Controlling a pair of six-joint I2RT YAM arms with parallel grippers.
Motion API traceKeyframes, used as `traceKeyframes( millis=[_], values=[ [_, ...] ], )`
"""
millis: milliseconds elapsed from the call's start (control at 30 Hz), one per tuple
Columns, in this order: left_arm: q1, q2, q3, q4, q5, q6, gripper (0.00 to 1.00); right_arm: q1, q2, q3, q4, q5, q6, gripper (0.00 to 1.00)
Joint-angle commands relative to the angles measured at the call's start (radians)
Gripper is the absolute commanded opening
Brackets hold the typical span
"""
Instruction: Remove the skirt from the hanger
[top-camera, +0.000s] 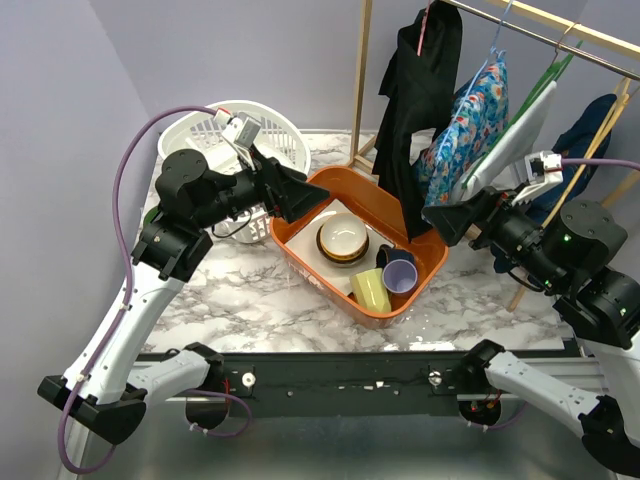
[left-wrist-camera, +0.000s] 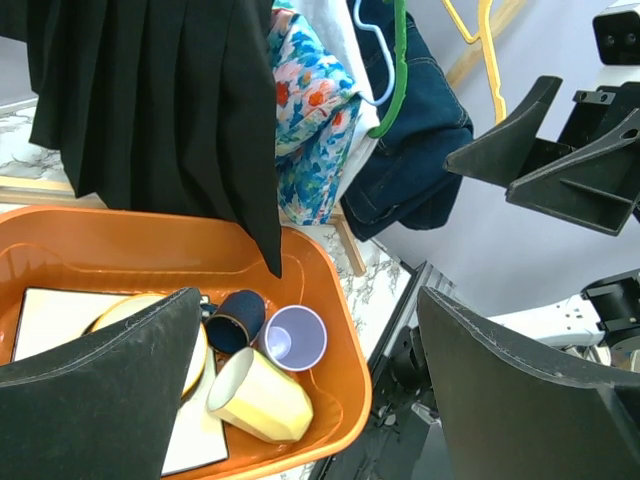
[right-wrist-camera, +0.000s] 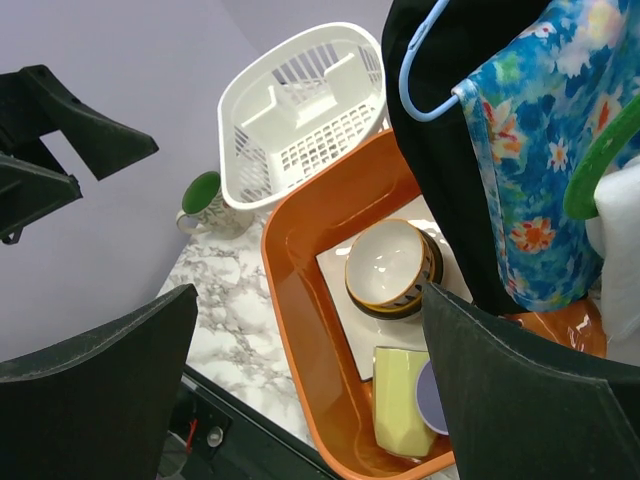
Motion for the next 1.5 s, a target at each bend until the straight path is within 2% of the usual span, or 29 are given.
traceKeyframes(
  millis=[0, 267, 367, 467, 533, 567, 600, 633, 767, 867, 1033, 1100, 1233, 1300, 1467],
  values=[
    [-0.002, -0.003, -0.005, 0.030, 0.021, -0.010, 0.99, 0.007, -0.004, 0.020, 0.000, 0.028, 0.013, 1.00],
    [-0.002, -0.013, -0.013, 0.033, 0.010, -0.012, 0.99, 0.007, -0.013, 0.024, -0.012, 0.058, 0.031, 1.00],
    [-0.002, -0.007, -0.025, 0.042, -0.045, -0.004, 0.99, 0.007, -0.004, 0.044, -0.051, 0.129, 0.101, 1.00],
    [-0.001, 0.025, -0.013, 0.047, -0.183, 0.016, 0.98, 0.007, 0.019, 0.099, -0.081, 0.146, 0.138, 0.98],
    [-0.002, 0.051, 0.010, 0.047, -0.319, 0.019, 0.98, 0.007, 0.039, 0.127, -0.050, 0.158, 0.125, 0.93],
    [-0.001, 0.065, 0.021, 0.045, -0.352, 0.023, 0.97, 0.007, 0.050, 0.171, -0.040, 0.176, 0.126, 0.90],
    [-0.002, 0.092, 0.035, 0.054, -0.373, 0.029, 0.96, 0.007, 0.072, 0.209, -0.039, 0.192, 0.128, 0.83],
    [-0.002, 0.108, 0.041, 0.064, -0.393, 0.034, 0.96, 0.007, 0.120, 0.248, -0.043, 0.199, 0.116, 0.81],
    [-0.004, 0.181, 0.095, 0.134, -0.363, 0.057, 0.94, 0.007, 0.239, 0.401, -0.011, 0.111, 0.077, 0.74],
    [-0.044, 0.247, 0.159, 0.165, -0.416, 0.111, 0.92, 0.007, 0.342, 0.501, -0.009, 0.111, 0.088, 0.64],
    [-0.194, 0.367, 0.268, 0.203, -0.551, 0.351, 0.94, 0.007, 0.462, 0.648, -0.020, 0.169, 0.073, 0.62],
    [-0.202, 0.413, 0.295, 0.240, -0.574, 0.359, 0.94, 0.007, 0.485, 0.670, -0.011, 0.227, 0.060, 0.62],
    [-0.211, 0.465, 0.283, 0.356, -0.561, 0.373, 0.93, 0.007, 0.464, 0.644, 0.033, 0.278, 0.053, 0.63],
    [-0.214, 0.505, 0.291, 0.393, -0.524, 0.382, 0.93, 0.007, 0.429, 0.562, 0.072, 0.273, 0.053, 0.63],
    [-0.223, 0.577, 0.314, 0.448, -0.409, 0.352, 0.93, 0.007, 0.366, 0.498, 0.101, 0.310, 0.057, 0.63]
  ],
)
